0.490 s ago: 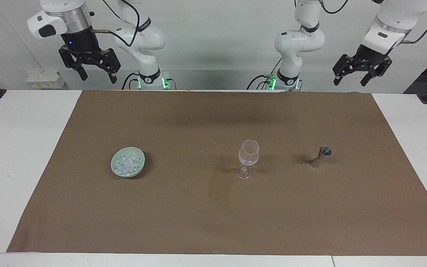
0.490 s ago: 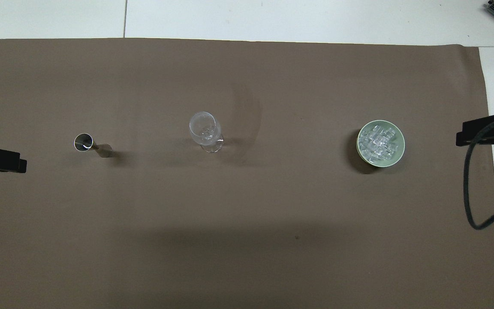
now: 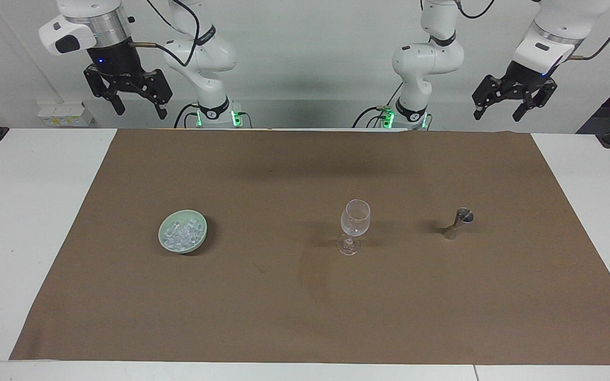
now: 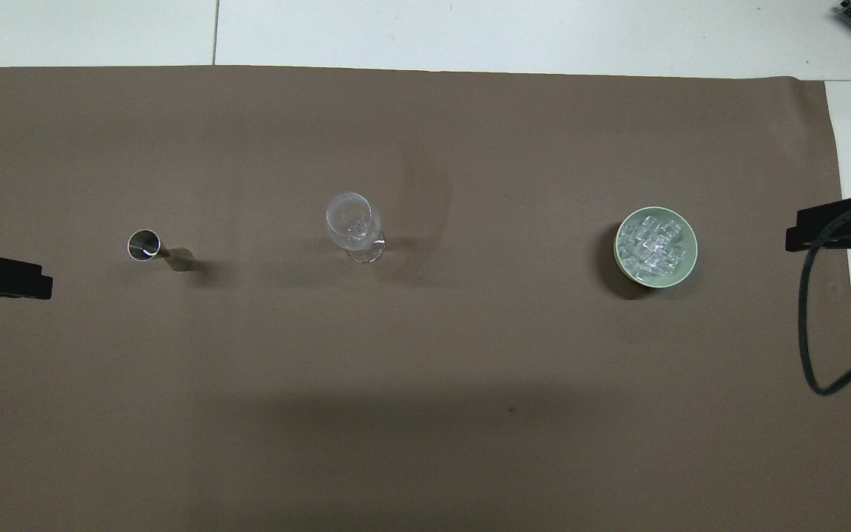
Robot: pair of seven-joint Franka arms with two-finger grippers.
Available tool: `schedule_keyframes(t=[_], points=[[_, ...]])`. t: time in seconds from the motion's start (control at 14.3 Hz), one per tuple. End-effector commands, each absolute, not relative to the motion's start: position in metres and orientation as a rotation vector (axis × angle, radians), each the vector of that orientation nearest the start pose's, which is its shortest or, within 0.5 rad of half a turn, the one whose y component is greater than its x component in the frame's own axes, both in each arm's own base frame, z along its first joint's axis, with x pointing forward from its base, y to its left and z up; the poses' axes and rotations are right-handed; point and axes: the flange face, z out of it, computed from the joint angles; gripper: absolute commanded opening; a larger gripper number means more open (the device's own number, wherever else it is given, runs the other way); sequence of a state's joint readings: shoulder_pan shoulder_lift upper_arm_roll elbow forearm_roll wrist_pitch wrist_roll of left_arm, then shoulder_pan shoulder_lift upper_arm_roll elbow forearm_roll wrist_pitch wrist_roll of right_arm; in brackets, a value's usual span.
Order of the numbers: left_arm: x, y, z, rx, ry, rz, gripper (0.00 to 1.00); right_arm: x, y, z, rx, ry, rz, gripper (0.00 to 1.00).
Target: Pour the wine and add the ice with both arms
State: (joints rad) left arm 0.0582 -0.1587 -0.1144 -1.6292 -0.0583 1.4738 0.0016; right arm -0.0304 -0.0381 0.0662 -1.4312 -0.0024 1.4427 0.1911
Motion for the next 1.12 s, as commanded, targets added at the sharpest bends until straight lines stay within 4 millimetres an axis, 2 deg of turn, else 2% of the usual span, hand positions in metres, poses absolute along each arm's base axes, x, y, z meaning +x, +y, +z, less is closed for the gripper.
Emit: schedule_keyframes(t=[0.0,0.21,0.28,0.42,0.56,0.63,0.84,1.05], points=[[0.485,-0.034,0.672,-3.173,0.086,0.012,1.00,0.520,0.017,0.699,-3.113,0.227,-0.066,1.00],[0.492,-0.022,0.659,-3.215,0.033,0.044,1.00,0.520,0.017,0.699,-3.113,0.227,-0.064,1.00],[0.494,-0.011,0.646,-3.233,-0.017,0.092,1.00,0.520,0.017,0.699,-3.113,0.227,-0.066,1.00],[0.490,-0.004,0.616,-3.231,-0.066,0.188,1.00,0.520,0.017,0.699,-3.113,0.227,-0.066,1.00],[0.502,0.014,0.596,-3.246,-0.142,0.135,1.00,0.520,0.017,0.699,-3.113,0.227,-0.066,1.00],[0.508,0.011,0.585,-3.259,-0.202,0.138,1.00,0.520,0.017,0.699,-3.113,0.227,-0.064,1.00],[0.512,0.009,0.562,-3.200,-0.617,0.219,1.00,0.520,0.017,0.699,-3.113,0.227,-0.064,1.00],[0.527,0.018,0.541,-3.166,-1.045,0.305,1.00,0.520,0.017,0.699,-3.113,0.227,-0.064,1.00]])
